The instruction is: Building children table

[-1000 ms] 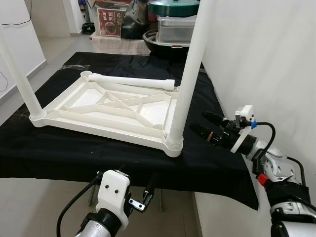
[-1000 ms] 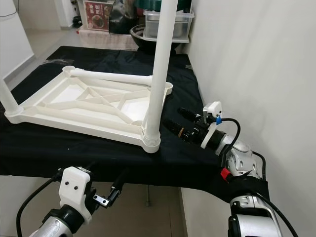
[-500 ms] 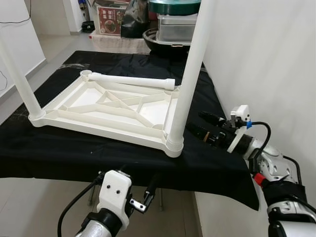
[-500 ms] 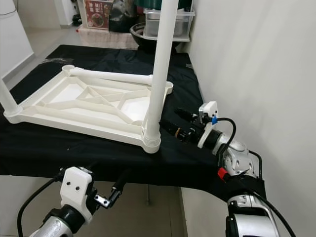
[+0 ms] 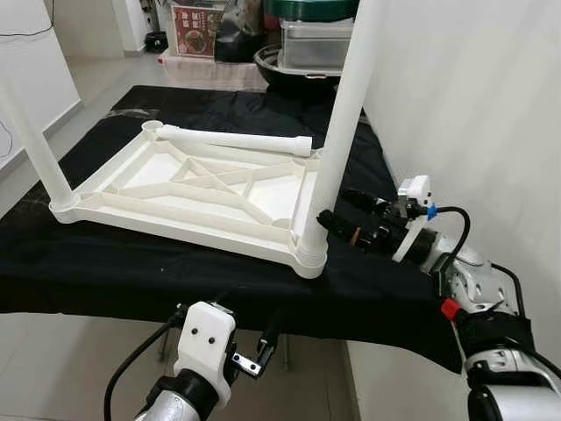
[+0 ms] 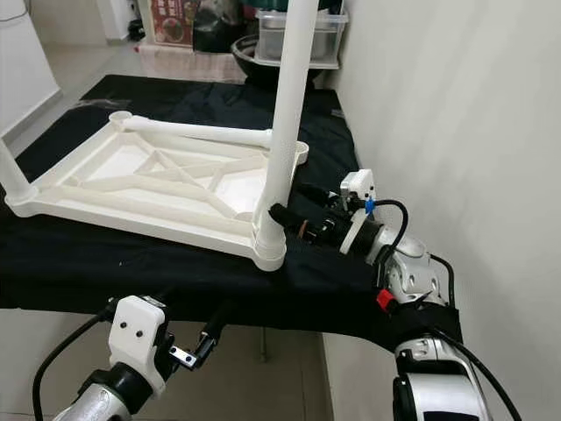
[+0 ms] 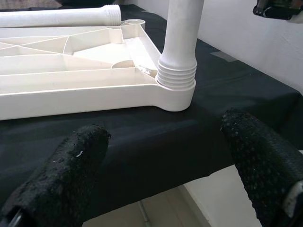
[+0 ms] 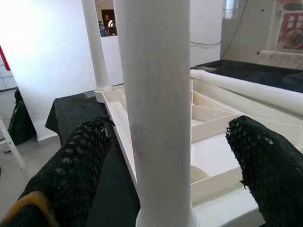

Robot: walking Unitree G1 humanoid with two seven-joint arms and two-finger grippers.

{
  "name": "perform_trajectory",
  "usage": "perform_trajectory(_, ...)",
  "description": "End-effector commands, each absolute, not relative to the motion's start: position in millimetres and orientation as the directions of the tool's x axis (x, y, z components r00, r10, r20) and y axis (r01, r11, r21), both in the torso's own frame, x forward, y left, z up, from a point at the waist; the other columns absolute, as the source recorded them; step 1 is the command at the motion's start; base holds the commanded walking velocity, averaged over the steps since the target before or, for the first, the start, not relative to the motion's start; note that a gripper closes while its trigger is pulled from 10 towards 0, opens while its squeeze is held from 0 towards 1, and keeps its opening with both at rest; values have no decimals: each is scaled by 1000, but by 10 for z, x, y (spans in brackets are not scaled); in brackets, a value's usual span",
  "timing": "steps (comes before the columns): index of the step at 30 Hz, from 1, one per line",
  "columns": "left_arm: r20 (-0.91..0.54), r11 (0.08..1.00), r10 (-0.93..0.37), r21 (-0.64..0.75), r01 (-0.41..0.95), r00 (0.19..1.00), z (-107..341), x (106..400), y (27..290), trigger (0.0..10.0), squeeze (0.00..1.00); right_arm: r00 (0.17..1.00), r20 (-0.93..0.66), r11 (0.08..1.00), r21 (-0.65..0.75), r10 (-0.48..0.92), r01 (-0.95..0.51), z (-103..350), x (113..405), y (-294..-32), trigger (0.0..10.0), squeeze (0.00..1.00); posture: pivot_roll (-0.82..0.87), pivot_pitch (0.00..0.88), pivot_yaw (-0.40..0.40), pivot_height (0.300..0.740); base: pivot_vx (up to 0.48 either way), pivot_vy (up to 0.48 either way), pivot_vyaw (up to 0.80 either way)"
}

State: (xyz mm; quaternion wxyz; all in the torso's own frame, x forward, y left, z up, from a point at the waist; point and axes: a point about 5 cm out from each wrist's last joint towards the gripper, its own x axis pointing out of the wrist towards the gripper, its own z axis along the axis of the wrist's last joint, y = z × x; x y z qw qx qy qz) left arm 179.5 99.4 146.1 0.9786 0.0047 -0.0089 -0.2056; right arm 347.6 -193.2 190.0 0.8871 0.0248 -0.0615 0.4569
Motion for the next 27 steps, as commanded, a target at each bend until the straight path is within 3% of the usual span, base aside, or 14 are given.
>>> perform_trajectory(1,22,915,-403,23,402,915,1477,1785,992,10000,0,569,123,575,-16,813,-818,1912,3488,-1898,10000,0,98,104,-60,740,0,0,0)
perform_trajectory(27,25,917,-399,20,398,917,1482,1790,982,10000,0,546,120,552,-27,829,-833,1904,3564,-1615,10000,0,95,110,-66,740,0,0,0)
